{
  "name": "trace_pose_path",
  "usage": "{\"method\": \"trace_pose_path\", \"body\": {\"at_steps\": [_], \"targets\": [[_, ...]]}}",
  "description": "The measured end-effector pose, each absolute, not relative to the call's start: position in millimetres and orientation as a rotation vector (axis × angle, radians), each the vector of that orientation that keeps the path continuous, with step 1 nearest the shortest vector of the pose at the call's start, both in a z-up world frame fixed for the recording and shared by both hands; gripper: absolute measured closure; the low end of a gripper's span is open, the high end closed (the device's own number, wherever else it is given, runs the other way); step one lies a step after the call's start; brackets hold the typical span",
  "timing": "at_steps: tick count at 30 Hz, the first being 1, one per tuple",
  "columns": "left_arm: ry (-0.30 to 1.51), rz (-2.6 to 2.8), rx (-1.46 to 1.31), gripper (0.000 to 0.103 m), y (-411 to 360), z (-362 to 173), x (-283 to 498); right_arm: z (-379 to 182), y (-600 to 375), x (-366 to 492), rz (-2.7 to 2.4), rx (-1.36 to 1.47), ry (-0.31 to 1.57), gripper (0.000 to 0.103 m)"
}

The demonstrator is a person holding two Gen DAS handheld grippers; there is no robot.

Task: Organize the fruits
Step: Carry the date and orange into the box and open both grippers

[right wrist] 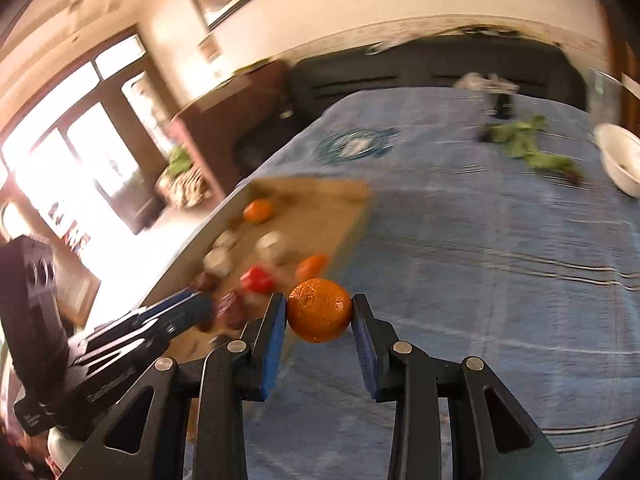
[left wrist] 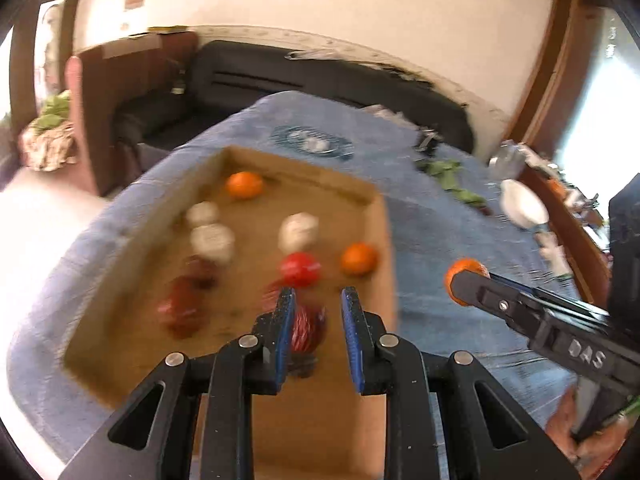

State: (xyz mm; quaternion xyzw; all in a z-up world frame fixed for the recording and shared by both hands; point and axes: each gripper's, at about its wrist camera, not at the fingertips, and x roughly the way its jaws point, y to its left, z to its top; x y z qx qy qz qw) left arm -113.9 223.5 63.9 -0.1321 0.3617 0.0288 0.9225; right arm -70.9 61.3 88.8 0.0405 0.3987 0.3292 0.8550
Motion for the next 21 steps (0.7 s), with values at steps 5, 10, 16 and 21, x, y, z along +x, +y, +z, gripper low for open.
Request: {"method": "trace_pose_path", "body": {"at_steps": [5, 10, 16, 21], "targets": [[0.782, 0.119, -0.262, 0.08, 244.8, 48.2, -121.6, 74.2, 108.9, -93.6, 0.755, -0.006, 0.863, 0.066], [0.817, 0.154, -0.322, 0.08, 265.0, 35.8, -121.3, 61.4, 135.8, -112.6, 0.768, -0.111, 0.859, 0.066], [0.818, 0.156, -0.361, 0.08, 272.0, 30.2, -122.3, 49.0, 151.8, -115.3, 0.766, -0.167, 0.87, 0.066], [0.798, 0.172, -0.383, 0.06, 278.2, 35.4, -129.4, 44.6, 156.9, -121.3, 0.758, -0.213, 0.85, 0.064]]}}
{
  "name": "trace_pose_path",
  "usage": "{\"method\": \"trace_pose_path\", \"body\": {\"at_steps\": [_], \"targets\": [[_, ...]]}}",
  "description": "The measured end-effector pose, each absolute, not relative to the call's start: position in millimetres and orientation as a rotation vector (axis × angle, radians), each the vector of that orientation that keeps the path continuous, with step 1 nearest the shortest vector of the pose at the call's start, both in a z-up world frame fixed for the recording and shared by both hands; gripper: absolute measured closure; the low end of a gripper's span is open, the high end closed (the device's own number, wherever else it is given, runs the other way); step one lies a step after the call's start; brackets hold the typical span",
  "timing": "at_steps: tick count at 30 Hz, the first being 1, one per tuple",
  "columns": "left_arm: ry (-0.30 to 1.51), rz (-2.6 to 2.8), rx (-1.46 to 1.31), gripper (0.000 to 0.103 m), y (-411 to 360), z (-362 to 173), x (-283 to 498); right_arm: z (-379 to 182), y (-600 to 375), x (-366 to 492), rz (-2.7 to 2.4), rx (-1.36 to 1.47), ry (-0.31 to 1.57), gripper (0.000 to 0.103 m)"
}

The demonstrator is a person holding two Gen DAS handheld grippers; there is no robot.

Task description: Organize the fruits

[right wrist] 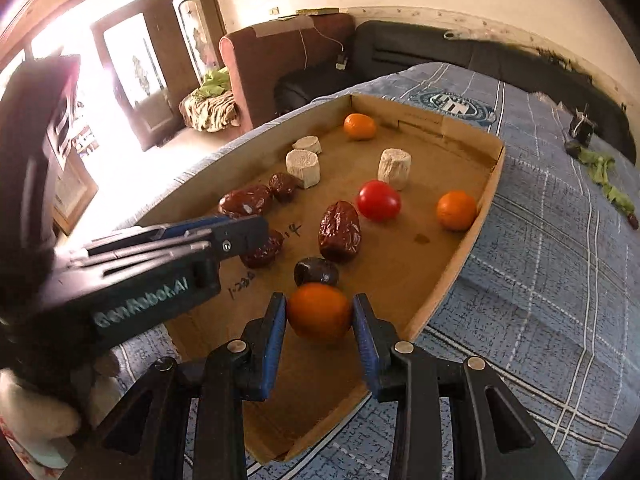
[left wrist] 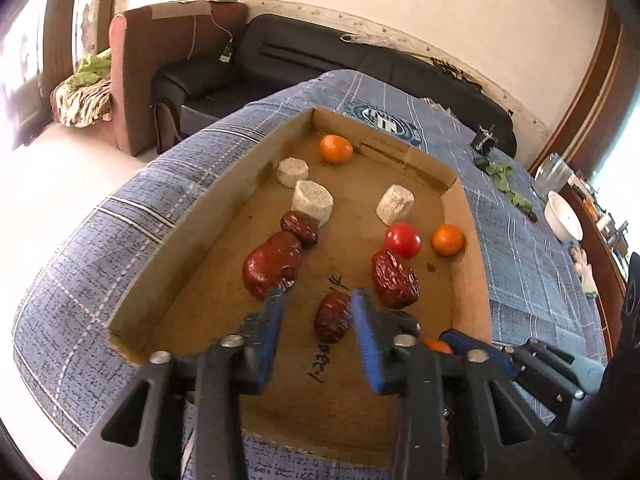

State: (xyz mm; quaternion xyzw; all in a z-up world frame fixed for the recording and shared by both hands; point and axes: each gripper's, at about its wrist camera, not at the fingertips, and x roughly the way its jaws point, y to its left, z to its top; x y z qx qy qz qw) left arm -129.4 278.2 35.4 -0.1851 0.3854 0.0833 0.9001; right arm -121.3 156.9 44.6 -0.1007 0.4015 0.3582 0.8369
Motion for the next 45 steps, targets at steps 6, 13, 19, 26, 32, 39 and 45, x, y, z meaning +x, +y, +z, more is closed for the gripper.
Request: {"method": "trace_pose_path", "body": {"at_steps": [6, 13, 19, 26, 32, 39, 45], "targets": [[0.755, 0.246, -0.36, 0.041, 283.9, 50.2, -139.5, 49.6, 155.9, -126.1, 0.765, -0.202, 0.84, 0.057], [0.675, 0.369, -0.212, 0.024, 266.6, 70.4, -152.6, 61.7, 128.2, -133.4, 0.733, -0.081, 0.825, 0.042], [0.662, 0.356, -0.176, 0.022, 253.5, 77.5, -155.6, 70.8, 100.8, -136.0, 0.651, -0.021, 0.811, 0.039], [0.668, 0.34, -0.167, 0.022, 243.9, 77.5, -157.9, 76.4, 82.7, -135.3, 0.619, 0.023, 0.793, 0.034], [0.675, 0.325, -0.151, 0.022, 233.2, 75.4, -157.8, 72.9, 78.0, -138.1, 0.606, 0.022, 0.79, 0.031], [0.684, 0.306, -0.132, 0.022, 222.9, 72.0, -157.3, 69.9, 71.3, -138.4, 0.585, 0.035, 0.793, 0.029], [0.66, 0.315, -0.123, 0.022, 220.6, 76.1, -162.3, 70.3, 65.8, -140.8, 0.565, 0.039, 0.786, 0.029]]}}
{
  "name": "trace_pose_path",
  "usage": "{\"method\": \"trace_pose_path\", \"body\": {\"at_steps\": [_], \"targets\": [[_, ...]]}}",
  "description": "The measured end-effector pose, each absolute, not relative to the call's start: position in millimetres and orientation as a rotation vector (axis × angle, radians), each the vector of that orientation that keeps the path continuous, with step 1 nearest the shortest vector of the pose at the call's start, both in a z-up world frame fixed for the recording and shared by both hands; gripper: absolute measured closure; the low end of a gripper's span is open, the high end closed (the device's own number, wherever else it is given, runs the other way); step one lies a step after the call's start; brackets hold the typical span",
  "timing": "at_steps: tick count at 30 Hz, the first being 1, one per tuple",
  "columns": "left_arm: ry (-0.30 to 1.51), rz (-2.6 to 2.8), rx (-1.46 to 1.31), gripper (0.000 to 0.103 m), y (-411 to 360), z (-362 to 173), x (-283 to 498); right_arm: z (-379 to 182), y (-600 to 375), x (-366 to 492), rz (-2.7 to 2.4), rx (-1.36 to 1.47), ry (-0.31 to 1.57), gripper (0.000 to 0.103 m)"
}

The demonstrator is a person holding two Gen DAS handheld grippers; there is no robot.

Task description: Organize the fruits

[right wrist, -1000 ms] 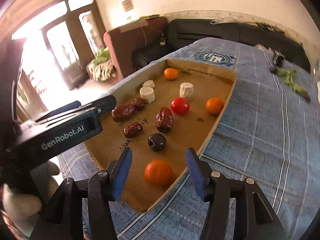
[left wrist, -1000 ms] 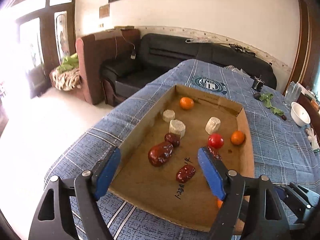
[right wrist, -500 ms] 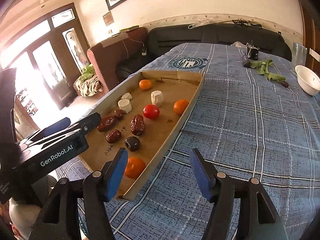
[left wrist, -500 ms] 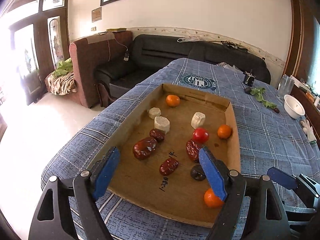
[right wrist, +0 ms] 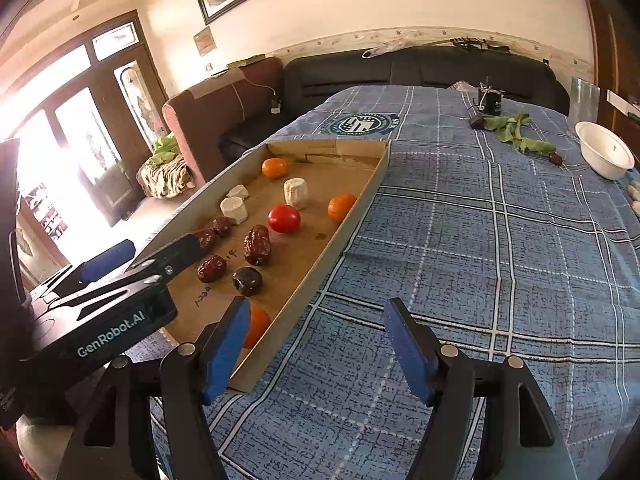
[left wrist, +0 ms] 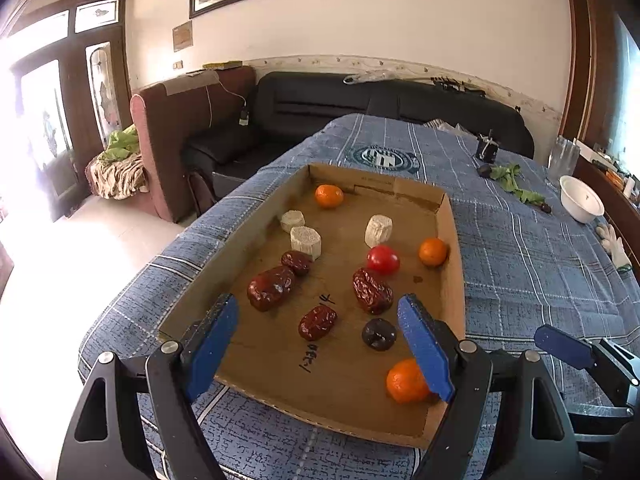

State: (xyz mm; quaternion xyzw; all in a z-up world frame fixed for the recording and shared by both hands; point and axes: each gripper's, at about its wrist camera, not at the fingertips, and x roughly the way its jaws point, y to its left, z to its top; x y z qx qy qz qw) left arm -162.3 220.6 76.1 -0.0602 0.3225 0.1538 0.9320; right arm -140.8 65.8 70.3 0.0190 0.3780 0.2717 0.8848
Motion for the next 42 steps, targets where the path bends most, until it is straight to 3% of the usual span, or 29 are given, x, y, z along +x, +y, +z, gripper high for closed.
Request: {"method": "trace_pose_path", "body": {"at_steps": [3, 7, 11, 42], "targets": [[0.614, 0.34, -0.136, 0.02, 222.4, 82.8, -171.0, 71.9, 64.6, -142.8, 0.558, 0.038, 0.778, 0.029], [0.501, 0.405, -0.157, 0.004, 227.7, 97.4, -190.1, 74.2, 62.8, -147.4, 0.547, 0.029, 0.762, 0.028], [0.418, 0.474, -0.184, 0.0, 233.7, 110.3, -208.6, 77.1, 60.3, -150.6, 0.541, 0.031, 0.751, 0.028], [0.603, 0.373, -0.189, 0.0, 227.3, 80.3, -189.0, 69.5, 48.3, -146.5, 0.438, 0.013, 0.738, 0.025]]}}
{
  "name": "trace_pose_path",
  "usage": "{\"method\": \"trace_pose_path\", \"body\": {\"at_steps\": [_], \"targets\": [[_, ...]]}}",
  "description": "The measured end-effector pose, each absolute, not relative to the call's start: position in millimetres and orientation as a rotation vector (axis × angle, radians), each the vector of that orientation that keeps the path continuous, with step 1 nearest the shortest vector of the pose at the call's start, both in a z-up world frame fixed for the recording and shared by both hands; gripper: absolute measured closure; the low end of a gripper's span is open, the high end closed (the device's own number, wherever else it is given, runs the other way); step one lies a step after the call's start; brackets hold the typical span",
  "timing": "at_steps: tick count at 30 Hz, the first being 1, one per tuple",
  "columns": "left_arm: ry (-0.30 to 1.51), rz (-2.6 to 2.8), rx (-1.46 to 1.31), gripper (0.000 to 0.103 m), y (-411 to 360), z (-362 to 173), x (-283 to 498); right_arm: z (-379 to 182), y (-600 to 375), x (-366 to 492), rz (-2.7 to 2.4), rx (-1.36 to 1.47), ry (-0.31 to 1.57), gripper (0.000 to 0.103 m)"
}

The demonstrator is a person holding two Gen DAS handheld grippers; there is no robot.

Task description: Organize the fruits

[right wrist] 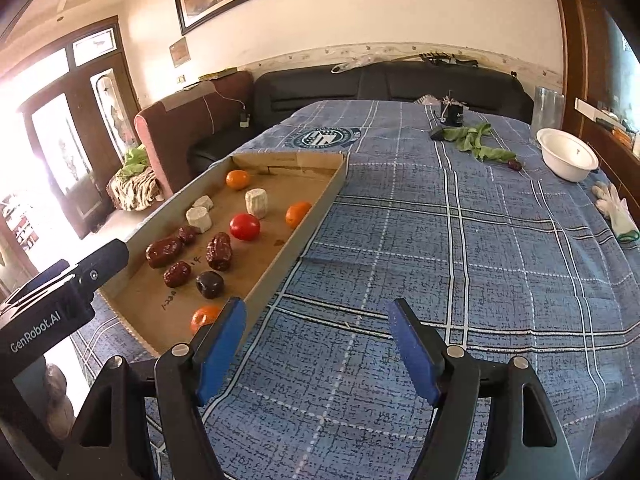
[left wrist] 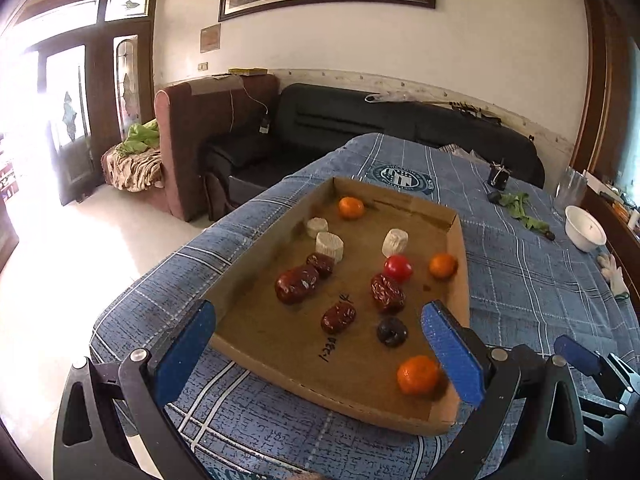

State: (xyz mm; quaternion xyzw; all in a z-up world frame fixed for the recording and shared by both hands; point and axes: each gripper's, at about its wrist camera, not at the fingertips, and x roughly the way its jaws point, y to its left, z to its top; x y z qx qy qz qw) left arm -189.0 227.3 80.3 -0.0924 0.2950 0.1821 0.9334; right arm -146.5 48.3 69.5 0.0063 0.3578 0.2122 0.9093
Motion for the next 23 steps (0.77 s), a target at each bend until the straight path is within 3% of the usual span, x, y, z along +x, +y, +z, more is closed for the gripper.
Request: {"method": "trace_pose_path", "body": {"at_steps": [23], "targets": [[0.672, 0.321, -0.152, 0.0, 220.8, 70.8, -175.1, 64.7, 54.4, -141.8, 0.434, -0.022, 0.756, 0.024]]}}
